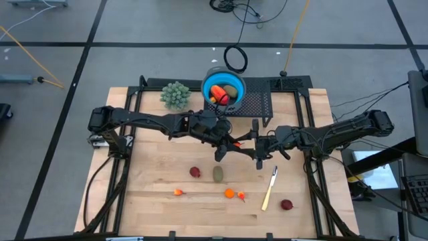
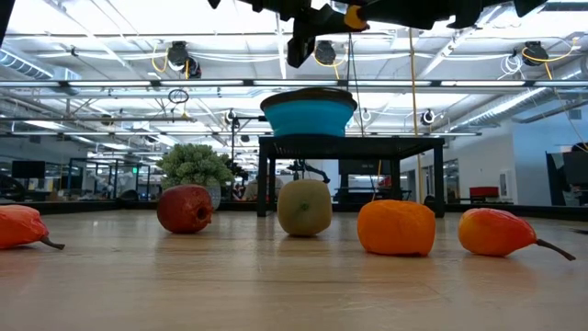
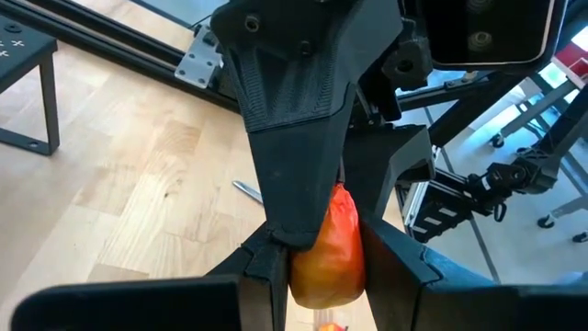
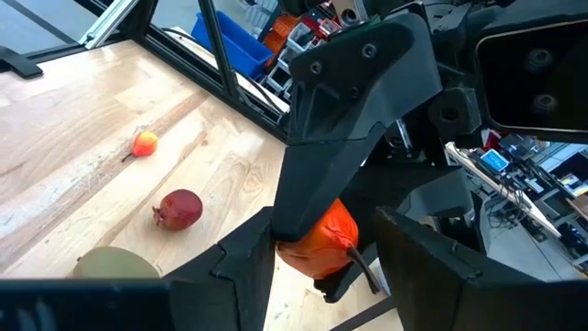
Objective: Pick & Place Fruit
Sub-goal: Put the peach into the blue strainer on the shelf
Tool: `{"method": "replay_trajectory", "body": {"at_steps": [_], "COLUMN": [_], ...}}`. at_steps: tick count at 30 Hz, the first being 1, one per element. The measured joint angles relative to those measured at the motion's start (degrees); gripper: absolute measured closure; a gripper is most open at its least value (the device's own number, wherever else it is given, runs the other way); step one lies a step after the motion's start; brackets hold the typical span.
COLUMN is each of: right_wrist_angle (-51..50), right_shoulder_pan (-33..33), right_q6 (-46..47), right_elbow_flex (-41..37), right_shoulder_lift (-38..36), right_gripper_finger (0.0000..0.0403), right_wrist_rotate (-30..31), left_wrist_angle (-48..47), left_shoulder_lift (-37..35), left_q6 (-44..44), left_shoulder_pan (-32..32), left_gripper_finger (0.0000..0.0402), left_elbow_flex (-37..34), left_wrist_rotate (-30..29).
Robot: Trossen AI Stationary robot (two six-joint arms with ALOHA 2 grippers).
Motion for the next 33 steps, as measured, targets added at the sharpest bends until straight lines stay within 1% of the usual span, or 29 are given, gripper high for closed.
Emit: {"method": "replay_trajectory", "body": {"at_steps": [8,13,18,21,29,33], "right_wrist_angle": [-1.37,-2.61,-2.81,-4.16,-5.10,-5.41], "right_shoulder_pan": [-0.07,-0.07,-0.06,-0.06,-0.04,-0.04], "right_q6": [0.07,2.85,3.21,3.21,3.17,3.10], "right_elbow_flex": [0.02,0.04,0.15,0.11,0.13,0.13], "right_shoulder_lift": [0.02,-0.05,-0.85,-1.33,-1.36,-1.36], "right_gripper_finger": [0.0232,0.0233,0.0233,0.0233,0.0233,0.0247], "right_wrist_rotate": [0.15,0.25,1.58,1.59,1.53,1.53], "left_wrist_angle": [-5.16,-7.88,-12.40,-12.86,-9.62,-9.02], "left_shoulder_lift": [-0.12,-0.23,-0.22,-0.21,-0.21,-0.21], "left_q6": [0.70,2.35,2.40,2.38,2.09,1.89], "left_shoulder_pan": [1.36,2.46,3.26,3.30,3.02,3.02], "left_gripper_finger": [0.0300,0.0300,0.0300,0.0300,0.0300,0.0300], "left_elbow_flex": [0.15,0.17,-0.01,0.02,0.02,0.02], "left_wrist_rotate": [1.85,1.74,0.72,0.58,0.82,0.85]}}
